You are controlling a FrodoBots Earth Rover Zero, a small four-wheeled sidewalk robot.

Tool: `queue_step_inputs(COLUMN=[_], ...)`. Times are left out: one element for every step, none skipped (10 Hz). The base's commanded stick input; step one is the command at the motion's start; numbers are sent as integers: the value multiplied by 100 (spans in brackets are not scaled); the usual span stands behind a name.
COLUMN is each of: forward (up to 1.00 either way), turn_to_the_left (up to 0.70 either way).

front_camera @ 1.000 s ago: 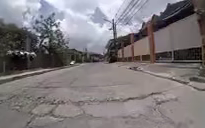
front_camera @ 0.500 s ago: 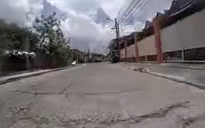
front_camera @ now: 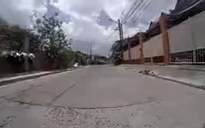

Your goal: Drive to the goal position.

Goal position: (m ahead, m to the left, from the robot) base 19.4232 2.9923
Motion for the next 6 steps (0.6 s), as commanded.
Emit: queue_step_inputs(forward=[100,100,100,100,100,100], turn_to_the_left=[-2,-2,-2,-2,-2,-2])
